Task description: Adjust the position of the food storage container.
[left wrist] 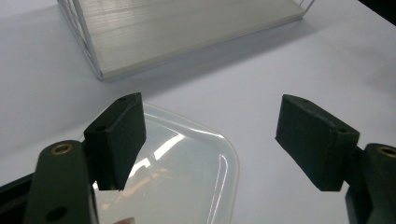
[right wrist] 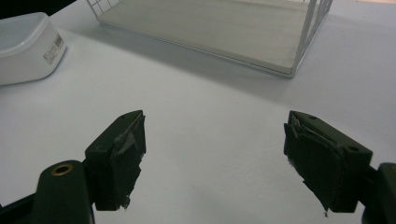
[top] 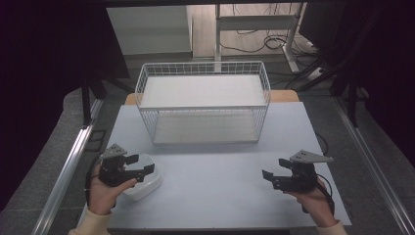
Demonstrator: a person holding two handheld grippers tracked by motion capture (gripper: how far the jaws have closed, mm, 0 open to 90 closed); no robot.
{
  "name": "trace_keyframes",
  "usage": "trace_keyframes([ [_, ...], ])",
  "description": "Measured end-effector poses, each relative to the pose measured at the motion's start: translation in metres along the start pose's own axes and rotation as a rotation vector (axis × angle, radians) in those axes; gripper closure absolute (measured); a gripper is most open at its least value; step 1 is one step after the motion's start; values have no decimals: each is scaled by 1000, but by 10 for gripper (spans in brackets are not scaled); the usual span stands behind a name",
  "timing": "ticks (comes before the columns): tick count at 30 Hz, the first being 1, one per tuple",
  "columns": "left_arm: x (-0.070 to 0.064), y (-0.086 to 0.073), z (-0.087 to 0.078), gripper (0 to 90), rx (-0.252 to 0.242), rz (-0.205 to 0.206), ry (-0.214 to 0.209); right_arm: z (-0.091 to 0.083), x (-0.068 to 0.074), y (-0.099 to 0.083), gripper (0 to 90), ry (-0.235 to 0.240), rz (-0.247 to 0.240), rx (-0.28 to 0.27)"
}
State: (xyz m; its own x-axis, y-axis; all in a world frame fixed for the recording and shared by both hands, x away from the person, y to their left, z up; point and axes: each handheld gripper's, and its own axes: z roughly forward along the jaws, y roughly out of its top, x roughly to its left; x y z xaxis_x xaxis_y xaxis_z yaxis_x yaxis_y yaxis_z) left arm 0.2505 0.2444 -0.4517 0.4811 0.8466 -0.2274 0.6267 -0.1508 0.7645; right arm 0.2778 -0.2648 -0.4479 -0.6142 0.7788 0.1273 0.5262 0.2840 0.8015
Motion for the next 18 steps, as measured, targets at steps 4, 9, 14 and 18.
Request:
trace_keyframes([
  [4,0,0,-1,239,-4,0,1,0,-3,-1,211,-9,10,8],
  [9,0,0,0,240,-1,0,0,0,-2,-2,214,-7,5,18],
  [14,0,0,-1,240,-3,2,1,1,-2,-3,215,-7,7,27],
  [18,1,0,-2,240,-6,-1,3,2,-2,-3,216,-5,4,35],
])
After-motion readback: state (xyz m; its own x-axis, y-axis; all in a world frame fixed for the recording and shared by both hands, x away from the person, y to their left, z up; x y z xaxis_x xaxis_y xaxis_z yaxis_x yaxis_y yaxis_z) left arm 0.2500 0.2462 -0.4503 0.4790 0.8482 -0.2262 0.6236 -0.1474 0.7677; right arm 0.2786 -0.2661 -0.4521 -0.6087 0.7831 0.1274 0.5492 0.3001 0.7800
